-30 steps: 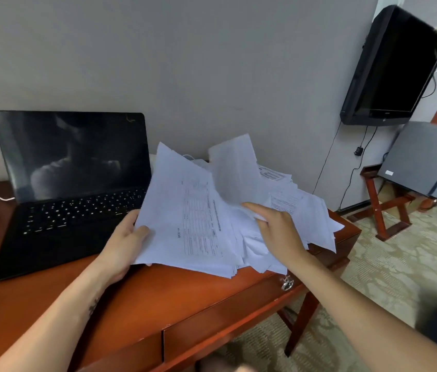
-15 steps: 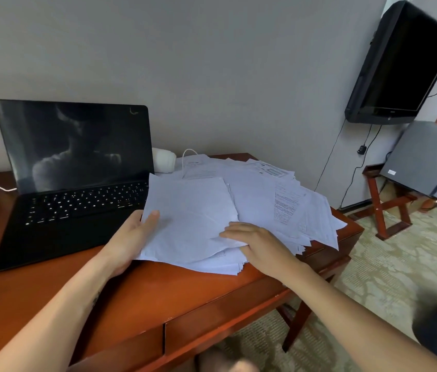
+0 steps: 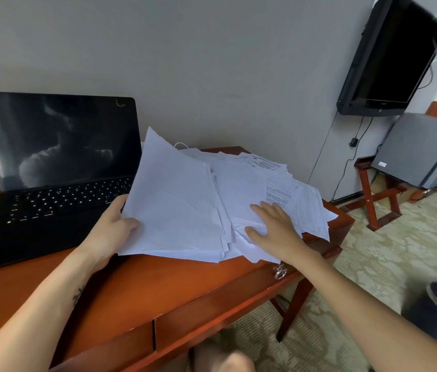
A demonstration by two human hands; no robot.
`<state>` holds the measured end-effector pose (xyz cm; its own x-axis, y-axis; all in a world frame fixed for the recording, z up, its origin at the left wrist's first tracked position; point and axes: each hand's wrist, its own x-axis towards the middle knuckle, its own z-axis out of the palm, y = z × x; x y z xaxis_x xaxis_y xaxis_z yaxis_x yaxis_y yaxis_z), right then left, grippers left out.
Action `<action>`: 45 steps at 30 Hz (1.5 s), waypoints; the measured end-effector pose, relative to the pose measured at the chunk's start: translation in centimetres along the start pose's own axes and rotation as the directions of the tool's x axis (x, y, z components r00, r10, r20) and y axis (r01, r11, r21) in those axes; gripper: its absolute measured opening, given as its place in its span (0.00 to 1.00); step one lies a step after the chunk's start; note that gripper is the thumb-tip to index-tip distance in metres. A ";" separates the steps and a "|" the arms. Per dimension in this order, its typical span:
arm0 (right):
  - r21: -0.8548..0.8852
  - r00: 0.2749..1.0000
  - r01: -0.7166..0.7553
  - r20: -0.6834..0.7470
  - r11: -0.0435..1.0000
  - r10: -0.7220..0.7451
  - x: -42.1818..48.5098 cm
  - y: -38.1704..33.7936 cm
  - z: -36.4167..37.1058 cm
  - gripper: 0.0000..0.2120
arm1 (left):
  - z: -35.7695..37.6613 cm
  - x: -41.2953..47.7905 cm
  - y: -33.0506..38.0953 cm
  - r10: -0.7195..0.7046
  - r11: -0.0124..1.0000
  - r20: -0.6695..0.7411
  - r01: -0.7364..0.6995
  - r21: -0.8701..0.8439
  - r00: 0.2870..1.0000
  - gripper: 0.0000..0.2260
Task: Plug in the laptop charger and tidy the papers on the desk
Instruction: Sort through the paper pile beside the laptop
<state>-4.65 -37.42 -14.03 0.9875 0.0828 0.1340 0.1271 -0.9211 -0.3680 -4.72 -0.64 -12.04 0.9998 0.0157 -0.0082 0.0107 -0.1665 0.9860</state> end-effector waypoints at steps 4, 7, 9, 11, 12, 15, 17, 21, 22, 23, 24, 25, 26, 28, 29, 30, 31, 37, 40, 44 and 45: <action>-0.122 1.000 0.004 -0.004 0.993 -0.004 0.4 0.9 -0.8 0.31 | -0.1 0.0 -0.1 0.051 0.999 -0.099 -0.051 0.006 0.994 0.24; -0.225 0.997 0.079 -0.002 0.971 -0.082 0.6 0.9 -1.4 0.27 | -0.3 0.0 -0.3 0.057 0.998 -0.144 -0.058 -0.001 0.988 0.24; -0.195 0.995 0.101 0.009 0.975 -0.102 0.3 0.9 -1.5 0.25 | -0.3 -0.1 -0.4 0.058 0.998 -0.162 -0.060 -0.006 0.985 0.23; -0.104 0.999 0.005 -0.041 0.995 -0.009 -0.3 1.3 -1.2 0.25 | -0.1 0.0 -0.4 0.061 0.998 -0.167 -0.064 -0.008 0.984 0.23; -0.060 0.992 -0.094 -0.092 0.994 0.088 -0.5 1.5 -1.0 0.26 | -0.1 0.0 -0.4 0.065 0.998 -0.166 -0.067 -0.005 0.984 0.23; -0.012 0.897 -0.391 -0.227 0.920 0.378 -0.4 1.6 -1.0 0.31 | 0.2 0.2 -0.5 0.077 0.997 -0.172 -0.077 0.006 0.982 0.24; -0.034 0.865 -0.450 -0.265 0.893 0.426 0.1 1.3 -1.1 0.32 | 0.3 0.2 -0.7 0.085 0.996 -0.167 -0.083 0.024 0.982 0.24; 0.035 0.863 -0.461 -0.216 0.887 0.457 1.9 0.3 -1.7 0.34 | 0.3 0.2 -0.8 0.069 0.997 -0.145 -0.065 0.035 0.987 0.25; 0.119 0.853 -0.470 -0.194 0.875 0.484 2.5 0.1 -1.9 0.35 | 0.4 0.1 -0.8 0.064 0.998 -0.144 -0.060 0.030 0.987 0.26; 0.241 0.839 -0.475 -0.169 0.847 0.518 3.1 0.0 -2.0 0.36 | 0.4 0.2 -0.8 0.061 0.998 -0.145 -0.058 0.027 0.988 0.26; 0.383 0.820 -0.472 -0.140 0.794 0.555 3.7 -0.1 -2.1 0.37 | 0.3 0.2 -0.8 0.059 0.998 -0.147 -0.056 0.024 0.987 0.26; 0.511 0.798 -0.458 -0.124 0.728 0.589 4.1 -0.1 -2.2 0.37 | 0.3 0.2 -0.8 0.058 0.998 -0.148 -0.055 0.020 0.987 0.26; 0.603 0.773 -0.444 -0.117 0.663 0.624 4.5 -0.1 -2.3 0.35 | 0.3 0.3 -0.8 0.057 0.998 -0.151 -0.055 0.019 0.987 0.26; 0.704 0.735 -0.414 -0.115 0.577 0.668 5.0 -0.1 -2.4 0.29 | 0.2 0.4 -0.9 0.055 0.998 -0.155 -0.052 0.019 0.986 0.26; 0.746 0.739 -0.378 -0.112 0.548 0.664 5.1 -0.2 -2.4 0.28 | 0.2 0.4 -1.0 0.055 0.998 -0.156 -0.052 0.020 0.986 0.25; 0.790 0.750 -0.337 -0.102 0.511 0.653 5.2 -0.3 -2.4 0.29 | 0.2 0.5 -1.0 0.057 0.998 -0.154 -0.054 0.021 0.986 0.25; 0.835 0.763 -0.293 -0.089 0.466 0.640 5.3 -0.5 -2.4 0.31 | 0.2 0.5 -1.0 0.059 0.998 -0.152 -0.056 0.023 0.987 0.26; 0.894 0.840 -0.341 0.152 0.289 0.521 5.6 -1.1 -3.3 0.17 | 0.2 0.8 -1.3 0.067 0.998 -0.147 -0.065 0.024 0.987 0.26; 0.881 0.834 -0.356 0.149 0.312 0.530 5.7 -1.0 -3.2 0.12 | 0.2 0.9 -1.3 0.068 0.998 -0.142 -0.065 0.028 0.987 0.25; 0.859 0.843 -0.266 -0.013 0.438 0.538 5.6 0.1 -2.7 0.16 | 0.0 0.9 -1.5 0.063 0.998 -0.139 -0.061 0.024 0.988 0.25; 0.854 0.841 -0.241 -0.053 0.462 0.538 5.4 0.4 -2.8 0.17 | 0.0 1.0 -1.6 0.063 0.998 -0.140 -0.060 0.025 0.988 0.25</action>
<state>0.47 -38.41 -10.93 0.8943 -0.4459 -0.0362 -0.1000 -0.1204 -0.9877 -3.76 -0.36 -13.61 0.9866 0.1435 0.0772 -0.0489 -0.1915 0.9803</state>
